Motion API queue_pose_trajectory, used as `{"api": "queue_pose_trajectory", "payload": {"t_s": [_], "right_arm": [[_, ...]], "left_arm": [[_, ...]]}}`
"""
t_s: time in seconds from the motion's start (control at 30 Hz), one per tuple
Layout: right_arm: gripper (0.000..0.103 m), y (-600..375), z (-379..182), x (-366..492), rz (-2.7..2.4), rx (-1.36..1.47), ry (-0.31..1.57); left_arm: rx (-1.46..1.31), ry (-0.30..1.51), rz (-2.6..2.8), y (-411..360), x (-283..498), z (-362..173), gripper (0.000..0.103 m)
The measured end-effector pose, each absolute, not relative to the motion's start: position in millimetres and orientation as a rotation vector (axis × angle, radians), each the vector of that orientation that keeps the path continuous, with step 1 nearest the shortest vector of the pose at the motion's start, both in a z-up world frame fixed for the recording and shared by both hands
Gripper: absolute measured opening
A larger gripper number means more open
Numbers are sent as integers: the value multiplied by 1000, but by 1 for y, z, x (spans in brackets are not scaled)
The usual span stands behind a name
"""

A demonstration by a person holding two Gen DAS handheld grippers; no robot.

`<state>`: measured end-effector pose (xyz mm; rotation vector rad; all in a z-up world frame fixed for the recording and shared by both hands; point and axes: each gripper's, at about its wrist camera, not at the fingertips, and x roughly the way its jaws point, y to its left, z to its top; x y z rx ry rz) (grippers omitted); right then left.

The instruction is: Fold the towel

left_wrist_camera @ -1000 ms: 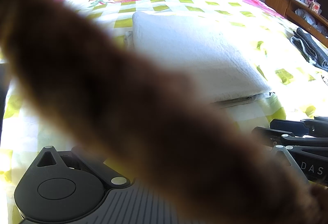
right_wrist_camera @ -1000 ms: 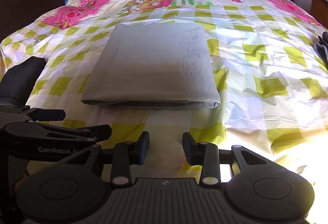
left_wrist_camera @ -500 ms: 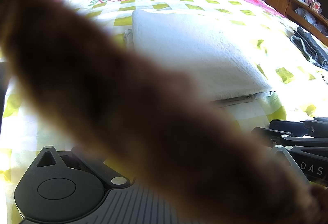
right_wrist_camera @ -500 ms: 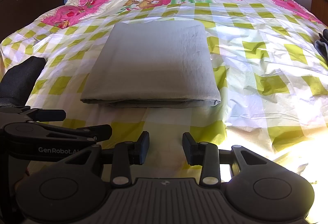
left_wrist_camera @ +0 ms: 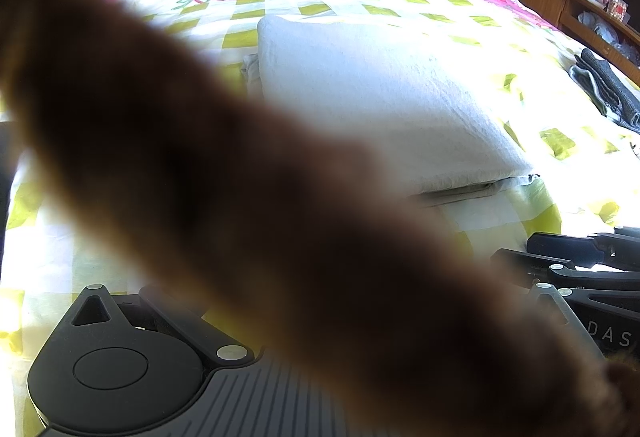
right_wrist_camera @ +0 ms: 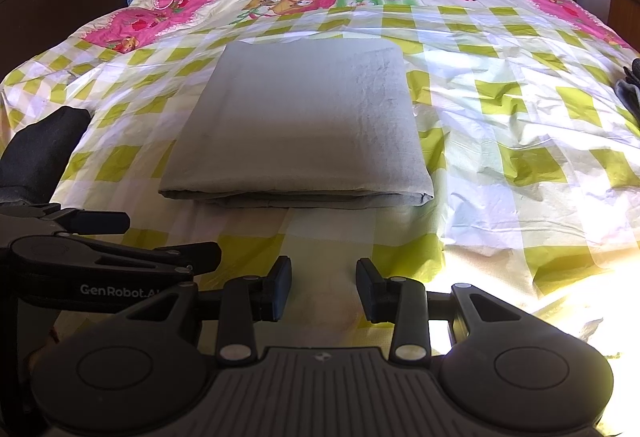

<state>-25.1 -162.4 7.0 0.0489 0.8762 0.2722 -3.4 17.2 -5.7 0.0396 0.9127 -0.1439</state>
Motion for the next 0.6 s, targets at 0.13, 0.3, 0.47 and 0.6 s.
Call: {"api": "queue_pose_trajectory", "payload": {"t_s": [0.13, 0.3, 0.47, 0.6], "right_arm": [[49, -162, 8, -24, 282, 48, 878], [49, -162, 8, -24, 287, 47, 879], [49, -162, 7, -23, 287, 47, 880], [49, -163, 7, -23, 287, 45, 880]], "left_arm": [[43, 915, -144, 16, -3, -6, 102], [45, 918, -138, 16, -3, -6, 102], [46, 919, -137, 15, -3, -6, 102], [47, 919, -137, 15, -3, -6, 102]]}}
